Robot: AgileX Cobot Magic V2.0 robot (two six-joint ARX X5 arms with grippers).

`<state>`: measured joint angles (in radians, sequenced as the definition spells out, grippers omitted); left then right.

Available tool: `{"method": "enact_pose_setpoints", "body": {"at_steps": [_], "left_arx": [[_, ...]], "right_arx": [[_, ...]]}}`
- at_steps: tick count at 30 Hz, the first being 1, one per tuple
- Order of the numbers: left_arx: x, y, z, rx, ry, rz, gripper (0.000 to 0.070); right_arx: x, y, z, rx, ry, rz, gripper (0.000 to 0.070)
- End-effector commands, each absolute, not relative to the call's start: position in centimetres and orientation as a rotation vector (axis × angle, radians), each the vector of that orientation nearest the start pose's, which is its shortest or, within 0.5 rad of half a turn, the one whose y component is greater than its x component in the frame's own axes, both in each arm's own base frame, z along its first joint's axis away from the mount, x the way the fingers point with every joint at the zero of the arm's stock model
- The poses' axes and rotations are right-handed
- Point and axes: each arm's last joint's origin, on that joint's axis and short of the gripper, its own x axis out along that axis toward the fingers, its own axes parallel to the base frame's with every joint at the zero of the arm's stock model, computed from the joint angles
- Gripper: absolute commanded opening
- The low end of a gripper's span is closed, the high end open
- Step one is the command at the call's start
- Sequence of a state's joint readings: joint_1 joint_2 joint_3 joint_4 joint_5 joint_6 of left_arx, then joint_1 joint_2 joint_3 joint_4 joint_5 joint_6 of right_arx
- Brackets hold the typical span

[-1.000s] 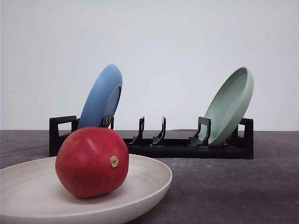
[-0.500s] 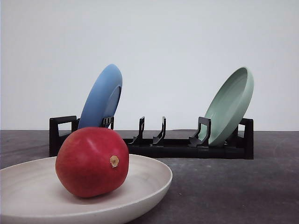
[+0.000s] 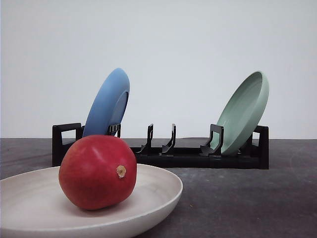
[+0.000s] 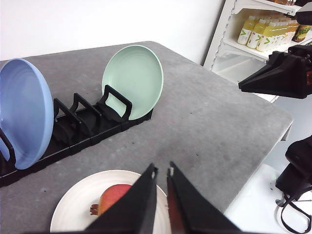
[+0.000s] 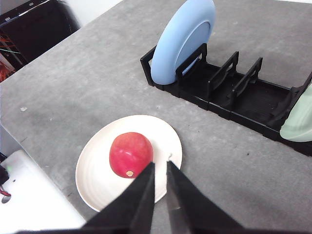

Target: Place pomegranate in white plate

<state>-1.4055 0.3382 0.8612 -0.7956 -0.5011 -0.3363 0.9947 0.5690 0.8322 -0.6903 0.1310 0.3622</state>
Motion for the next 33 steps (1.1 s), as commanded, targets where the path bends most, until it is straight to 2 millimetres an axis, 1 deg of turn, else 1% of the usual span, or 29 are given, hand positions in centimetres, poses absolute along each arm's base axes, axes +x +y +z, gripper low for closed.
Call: {"method": "enact_pose_setpoints", "body": {"at_steps": [1,7,10,13,15,18,23,25,29,33], "left_arx": [[2.0,-3.9,34.5,-0.097,0.297,-0.875,0.0023],[2.0,-3.9,34.5,-0.099,0.296,-0.876,0.0023],[2.0,-3.9,33.9,-0.132,0.271,-0.878,0.0023],[2.3,-4.5,33.1,-0.129,0.278,-0.846,0.0023],[2.6,-4.9,32.1,-0.114,0.293,-0.799,0.0023],[3.5,-5.6,30.1,-0.101,0.306,-0.693,0.0022],[5.8,-5.9,26.6,0.030,0.275,-0.437,0.0023],[6.7,-5.7,25.4,0.078,0.253,-0.355,0.0022],[8.5,-4.9,22.9,0.189,0.215,-0.244,0.0022],[9.4,-3.5,20.8,0.202,0.192,-0.140,0.0022]], "right_arx": [[6.0,8.8,33.1,0.094,0.501,0.785,0.0037],[6.0,8.8,33.1,0.094,0.501,0.785,0.0037],[6.0,8.8,33.1,0.094,0.500,0.785,0.0037],[6.0,8.8,33.1,0.094,0.501,0.785,0.0037],[6.0,8.8,33.1,0.094,0.501,0.785,0.0037],[6.0,8.8,33.1,0.094,0.500,0.785,0.0037],[6.0,8.8,33.1,0.094,0.501,0.785,0.0037],[6.0,8.8,33.1,0.094,0.501,0.785,0.0037],[6.0,8.8,33.1,0.094,0.501,0.785,0.0037],[6.0,8.8,33.1,0.094,0.501,0.785,0.0037]]}}
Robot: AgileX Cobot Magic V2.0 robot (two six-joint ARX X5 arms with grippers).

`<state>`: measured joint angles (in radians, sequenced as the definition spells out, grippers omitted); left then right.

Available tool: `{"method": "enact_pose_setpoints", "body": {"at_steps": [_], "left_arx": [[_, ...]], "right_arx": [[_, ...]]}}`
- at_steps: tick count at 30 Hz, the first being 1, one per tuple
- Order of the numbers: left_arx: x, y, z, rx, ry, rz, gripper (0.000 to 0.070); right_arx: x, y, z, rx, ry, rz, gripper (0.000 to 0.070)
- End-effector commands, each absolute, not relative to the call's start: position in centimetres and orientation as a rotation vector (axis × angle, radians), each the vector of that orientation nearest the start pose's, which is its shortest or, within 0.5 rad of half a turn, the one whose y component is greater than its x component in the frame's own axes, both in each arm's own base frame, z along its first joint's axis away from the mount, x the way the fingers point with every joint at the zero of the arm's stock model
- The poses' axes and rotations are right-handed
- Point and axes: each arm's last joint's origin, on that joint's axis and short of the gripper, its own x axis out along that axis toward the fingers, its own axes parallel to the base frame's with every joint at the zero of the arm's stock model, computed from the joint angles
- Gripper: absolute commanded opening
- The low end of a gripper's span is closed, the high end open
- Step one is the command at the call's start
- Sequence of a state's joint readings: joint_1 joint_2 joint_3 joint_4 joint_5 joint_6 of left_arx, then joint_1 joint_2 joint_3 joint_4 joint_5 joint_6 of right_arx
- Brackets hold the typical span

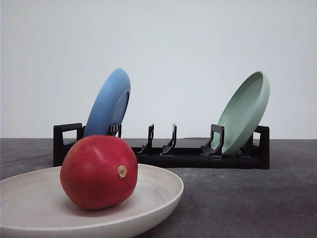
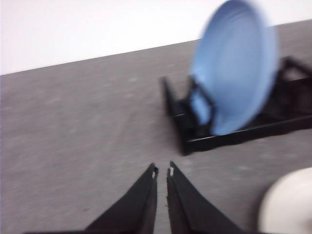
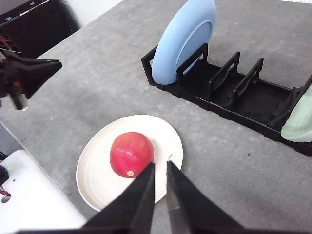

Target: Place pomegranate in white plate

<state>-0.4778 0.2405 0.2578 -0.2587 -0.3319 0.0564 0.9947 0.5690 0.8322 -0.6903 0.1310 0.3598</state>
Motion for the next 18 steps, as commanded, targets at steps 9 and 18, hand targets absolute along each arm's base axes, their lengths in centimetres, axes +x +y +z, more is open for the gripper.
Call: {"method": "enact_pose_setpoints", "body": {"at_steps": [9,18], "left_arx": [[9.4,-0.7,18.3,0.149,0.162,0.045,0.0023],[9.2,0.1,16.8,0.123,0.135,0.033,0.0023]], "right_arx": [[6.0,8.8,33.1,0.094,0.501,0.785,0.0037],[6.0,8.8,33.1,0.094,0.501,0.785,0.0037]]}}
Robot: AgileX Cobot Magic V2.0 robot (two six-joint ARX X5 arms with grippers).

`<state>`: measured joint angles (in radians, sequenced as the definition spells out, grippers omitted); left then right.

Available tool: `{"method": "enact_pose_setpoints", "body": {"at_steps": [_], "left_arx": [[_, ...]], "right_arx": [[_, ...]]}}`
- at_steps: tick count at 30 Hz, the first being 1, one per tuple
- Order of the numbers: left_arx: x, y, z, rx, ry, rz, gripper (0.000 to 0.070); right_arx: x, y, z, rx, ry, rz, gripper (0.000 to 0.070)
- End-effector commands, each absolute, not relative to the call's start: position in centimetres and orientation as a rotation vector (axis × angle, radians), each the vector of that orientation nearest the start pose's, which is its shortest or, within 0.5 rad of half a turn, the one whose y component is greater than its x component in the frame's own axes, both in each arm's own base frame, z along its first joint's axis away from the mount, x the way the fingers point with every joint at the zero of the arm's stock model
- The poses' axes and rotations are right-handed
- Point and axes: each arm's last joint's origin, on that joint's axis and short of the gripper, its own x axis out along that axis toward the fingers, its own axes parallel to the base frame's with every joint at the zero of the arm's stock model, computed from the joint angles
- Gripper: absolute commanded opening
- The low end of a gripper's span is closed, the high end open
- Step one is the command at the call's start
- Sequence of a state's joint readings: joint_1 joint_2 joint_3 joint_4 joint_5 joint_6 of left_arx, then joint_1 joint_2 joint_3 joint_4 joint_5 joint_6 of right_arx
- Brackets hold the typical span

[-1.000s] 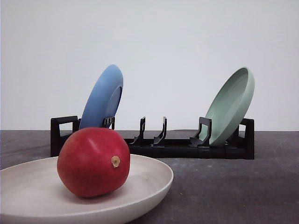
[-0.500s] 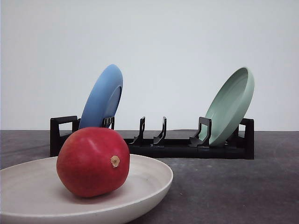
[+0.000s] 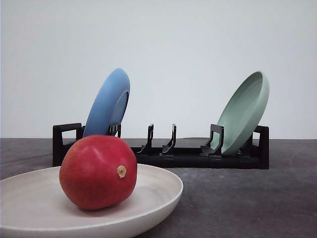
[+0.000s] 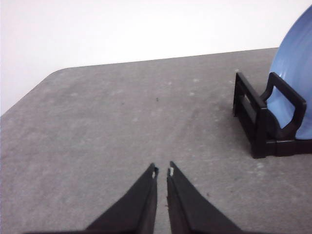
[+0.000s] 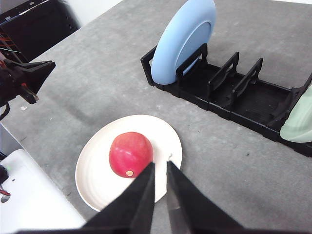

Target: Place pomegranate in white plate

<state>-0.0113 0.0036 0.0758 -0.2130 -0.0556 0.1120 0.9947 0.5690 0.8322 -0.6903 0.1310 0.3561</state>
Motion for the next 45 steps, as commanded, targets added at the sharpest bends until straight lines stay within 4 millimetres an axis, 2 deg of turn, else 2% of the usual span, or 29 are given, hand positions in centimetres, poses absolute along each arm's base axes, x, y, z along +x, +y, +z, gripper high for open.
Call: {"method": "enact_pose_setpoints", "body": {"at_steps": [1,11,39,42,45], "left_arx": [[9.3,0.1,16.6,0.122,0.139,0.033,0.0023],[9.6,0.1,14.9,0.113,0.186,0.021,0.0023],[9.6,0.1,14.9,0.114,0.180,0.022,0.0023],[9.6,0.1,14.9,0.114,0.180,0.022,0.0023],[9.6,0.1,14.9,0.114,0.180,0.022,0.0023]], "right_arx": [[6.0,8.8,33.1,0.094,0.501,0.785,0.0037],[6.0,8.8,33.1,0.094,0.501,0.785,0.0037],[6.0,8.8,33.1,0.094,0.500,0.785,0.0037],[6.0,8.1,33.2,0.073,0.465,0.757,0.0037],[6.3,6.4,32.8,-0.081,0.390,0.692,0.0037]]}}
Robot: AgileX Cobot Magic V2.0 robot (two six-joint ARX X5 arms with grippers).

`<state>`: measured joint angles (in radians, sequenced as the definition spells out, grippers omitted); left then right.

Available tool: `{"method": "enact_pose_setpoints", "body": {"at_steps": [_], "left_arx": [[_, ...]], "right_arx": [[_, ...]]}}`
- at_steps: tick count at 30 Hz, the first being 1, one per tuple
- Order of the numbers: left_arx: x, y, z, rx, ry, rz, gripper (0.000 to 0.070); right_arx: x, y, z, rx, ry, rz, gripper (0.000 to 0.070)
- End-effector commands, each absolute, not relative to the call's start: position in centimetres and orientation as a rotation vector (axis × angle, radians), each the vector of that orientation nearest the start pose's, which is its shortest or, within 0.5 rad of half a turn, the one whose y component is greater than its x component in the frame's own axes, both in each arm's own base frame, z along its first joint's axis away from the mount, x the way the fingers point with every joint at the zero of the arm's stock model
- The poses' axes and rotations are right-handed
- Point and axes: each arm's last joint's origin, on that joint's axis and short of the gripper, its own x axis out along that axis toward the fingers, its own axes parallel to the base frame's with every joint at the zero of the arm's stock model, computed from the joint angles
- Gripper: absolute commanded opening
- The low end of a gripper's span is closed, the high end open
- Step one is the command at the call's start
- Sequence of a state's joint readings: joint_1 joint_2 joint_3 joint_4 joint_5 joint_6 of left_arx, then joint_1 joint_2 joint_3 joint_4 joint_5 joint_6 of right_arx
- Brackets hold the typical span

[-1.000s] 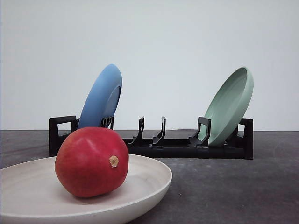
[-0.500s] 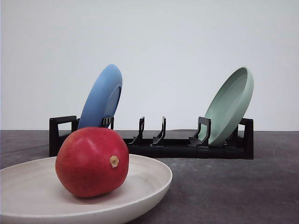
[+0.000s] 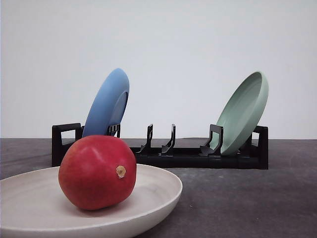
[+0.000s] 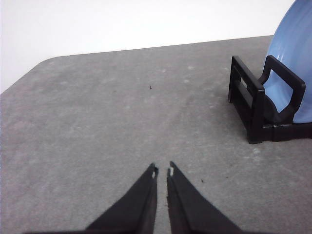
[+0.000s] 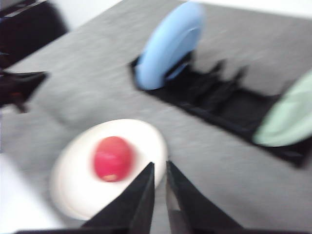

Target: Place pomegranate in white plate

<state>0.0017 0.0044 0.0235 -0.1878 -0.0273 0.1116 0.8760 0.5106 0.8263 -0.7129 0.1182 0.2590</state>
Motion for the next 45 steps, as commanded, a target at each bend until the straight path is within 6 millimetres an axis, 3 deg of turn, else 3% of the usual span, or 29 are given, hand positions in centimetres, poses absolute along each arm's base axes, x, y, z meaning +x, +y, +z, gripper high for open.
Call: {"method": "enact_pose_setpoints", "body": {"at_steps": [1,7,11,16,23,36,45], "left_arx": [[9.6,0.1,14.9,0.114,0.180,0.022,0.0023],[9.6,0.1,14.9,0.114,0.179,0.021,0.0023],[9.6,0.1,14.9,0.114,0.180,0.021,0.0023],[9.6,0.1,14.9,0.114,0.180,0.021,0.0023],[9.6,0.1,14.9,0.114,0.180,0.021,0.0023],[9.6,0.1,14.9,0.114,0.180,0.022,0.0023],[9.6,0.1,14.9,0.114,0.180,0.021,0.0023]], "right_arx": [[6.5,5.9,32.4,-0.111,0.369,0.652,0.0037],[8.5,3.1,28.4,-0.228,0.151,0.259,0.0037],[9.4,2.0,24.8,-0.220,-0.013,0.099,0.0037],[9.7,1.3,20.7,-0.195,-0.096,0.008,0.0037],[9.8,1.0,16.7,-0.104,0.003,-0.006,0.0037],[9.6,0.4,15.0,-0.089,0.169,-0.062,0.0037],[9.6,0.1,15.0,0.005,0.166,-0.084,0.0037]]}}
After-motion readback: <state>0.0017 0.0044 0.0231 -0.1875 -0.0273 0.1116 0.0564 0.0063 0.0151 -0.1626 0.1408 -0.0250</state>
